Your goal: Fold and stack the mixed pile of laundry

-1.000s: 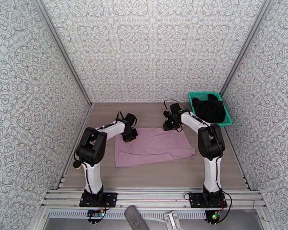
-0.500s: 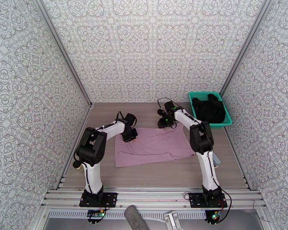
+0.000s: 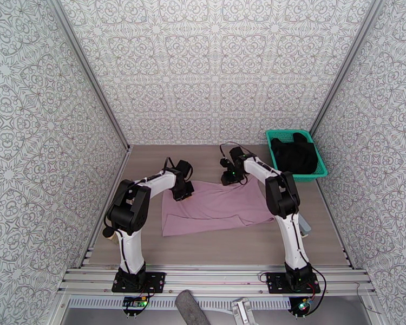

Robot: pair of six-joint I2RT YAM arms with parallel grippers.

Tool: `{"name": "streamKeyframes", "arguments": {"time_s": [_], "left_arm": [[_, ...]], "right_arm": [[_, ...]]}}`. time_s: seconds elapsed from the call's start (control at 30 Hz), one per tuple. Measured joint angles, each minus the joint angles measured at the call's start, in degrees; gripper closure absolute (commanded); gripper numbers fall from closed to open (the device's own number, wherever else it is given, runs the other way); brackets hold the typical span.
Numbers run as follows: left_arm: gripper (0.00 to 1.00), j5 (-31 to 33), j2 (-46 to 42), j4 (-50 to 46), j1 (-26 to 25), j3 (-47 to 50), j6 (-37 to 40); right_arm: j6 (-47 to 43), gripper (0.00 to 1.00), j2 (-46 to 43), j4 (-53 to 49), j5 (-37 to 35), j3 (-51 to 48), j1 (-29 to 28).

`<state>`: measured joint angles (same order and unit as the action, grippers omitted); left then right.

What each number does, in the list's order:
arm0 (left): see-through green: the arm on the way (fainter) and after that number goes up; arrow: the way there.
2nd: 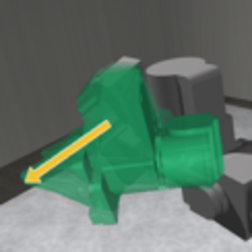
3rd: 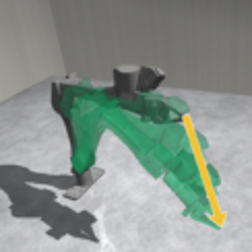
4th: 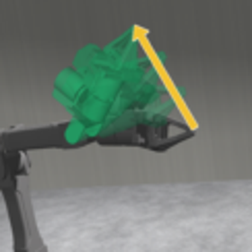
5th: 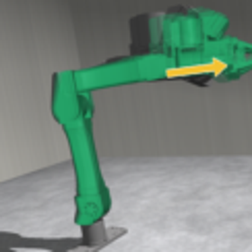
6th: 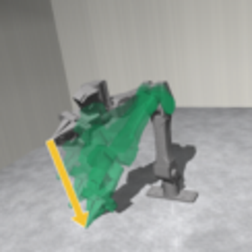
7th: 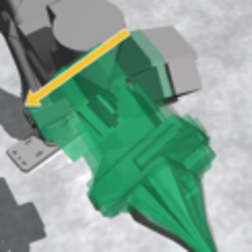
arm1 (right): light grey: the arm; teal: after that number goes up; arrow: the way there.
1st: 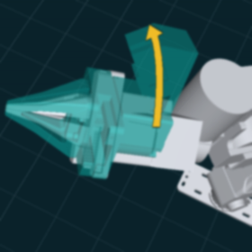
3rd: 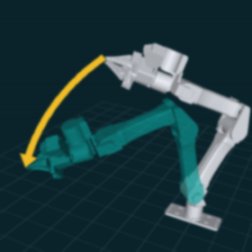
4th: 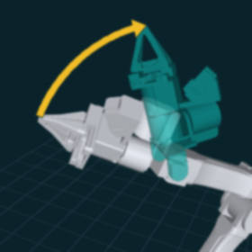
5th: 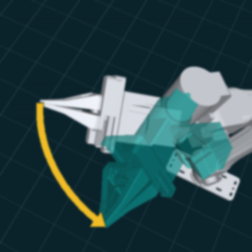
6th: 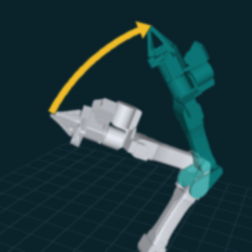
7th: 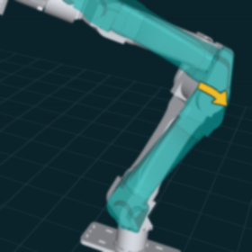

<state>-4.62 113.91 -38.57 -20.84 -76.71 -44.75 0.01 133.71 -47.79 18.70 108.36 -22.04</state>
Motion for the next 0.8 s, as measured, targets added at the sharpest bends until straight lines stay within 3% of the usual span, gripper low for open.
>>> {"name": "streamKeyframes", "arguments": {"time_s": [0.43, 0.63, 0.8], "left_arm": [[1.00, 0.0, 0.0, 0.0, 0.0, 0.1, 0.0], [1.00, 0.0, -0.1, 0.3, 0.0, 0.3, 0.0], [1.00, 0.0, -0.1, 0.3, 0.0, 0.4, 0.0]], "right_arm": [[0.0, 0.76, -2.6, 0.4, 0.8, -2.3, -1.6], [0.2, 1.00, -2.6, 0.7, 1.6, -2.4, -1.7], [0.2, 1.00, -2.6, 1.0, 1.8, -3.1, -1.9]]}}
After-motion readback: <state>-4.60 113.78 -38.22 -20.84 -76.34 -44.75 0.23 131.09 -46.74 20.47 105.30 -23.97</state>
